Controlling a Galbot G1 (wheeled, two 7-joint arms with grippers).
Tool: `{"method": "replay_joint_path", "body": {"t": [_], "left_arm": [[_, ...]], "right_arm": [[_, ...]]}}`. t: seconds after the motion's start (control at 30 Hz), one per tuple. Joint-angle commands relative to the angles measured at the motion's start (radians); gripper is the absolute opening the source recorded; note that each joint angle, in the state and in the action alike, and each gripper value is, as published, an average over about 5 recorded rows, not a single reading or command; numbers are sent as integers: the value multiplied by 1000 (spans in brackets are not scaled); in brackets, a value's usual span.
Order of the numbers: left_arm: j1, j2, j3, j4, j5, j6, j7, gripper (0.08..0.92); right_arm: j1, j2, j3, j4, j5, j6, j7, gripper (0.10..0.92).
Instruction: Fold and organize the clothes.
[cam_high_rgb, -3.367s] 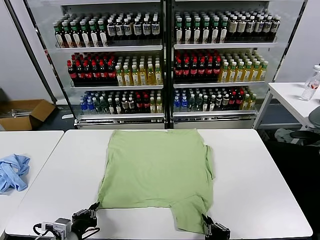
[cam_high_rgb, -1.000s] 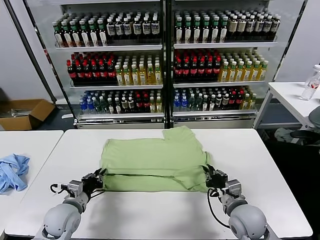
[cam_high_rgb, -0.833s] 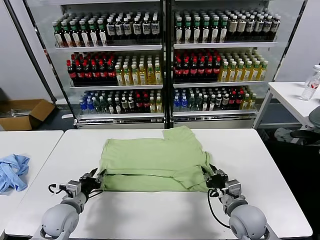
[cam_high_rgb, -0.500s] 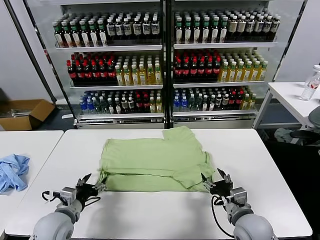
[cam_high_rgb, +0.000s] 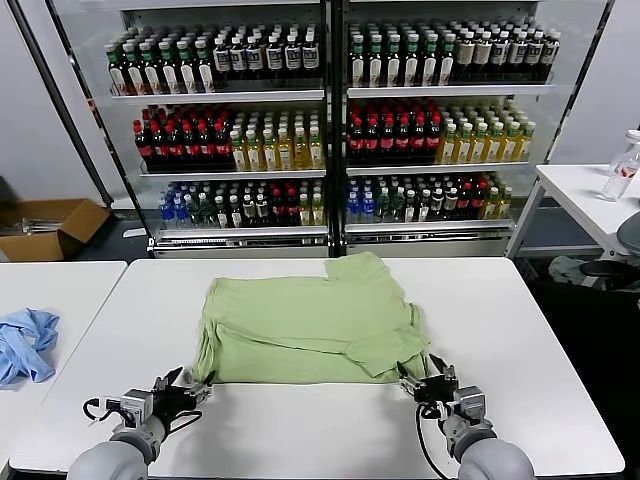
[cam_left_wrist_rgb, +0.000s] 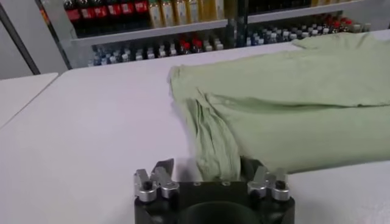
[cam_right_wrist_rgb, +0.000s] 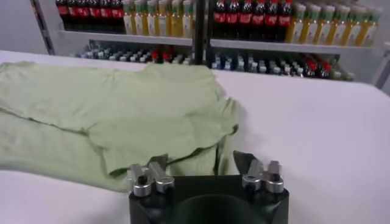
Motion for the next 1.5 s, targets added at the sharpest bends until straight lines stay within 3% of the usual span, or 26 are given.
{"method": "replay_joint_path", "body": {"t": [0.03, 0.43, 0.6, 0.9, 1.03, 1.23, 1.33, 1.5], "left_arm": [[11, -2, -6, -4, -8, 12, -12, 533], [-3, -22, 12, -4, 12, 3, -5, 186], [36, -26, 5, -69, 10, -4, 1, 90], [313, 39, -134, -296, 0, 17, 32, 86], [411, 43, -175, -311, 46, 25, 72, 86], [424, 42, -177, -282, 92, 31, 107, 88], [418, 42, -177, -280, 126, 33, 108, 123], [407, 48, -214, -323, 125, 33, 104, 262]], "right_arm": [[2, 4, -5, -25, 21, 0, 3, 494], [-9, 4, 10, -16, 49, 18, -26, 162], [-76, -14, 35, 63, 80, 12, -41, 137], [-323, -76, 155, 310, 20, -7, -46, 137], [-386, -70, 156, 344, -12, -6, -39, 137], [-453, -48, 144, 353, -59, 7, -30, 143], [-457, -40, 139, 349, -76, 6, -20, 194], [-445, -52, 190, 394, -71, -16, -19, 340]]}}
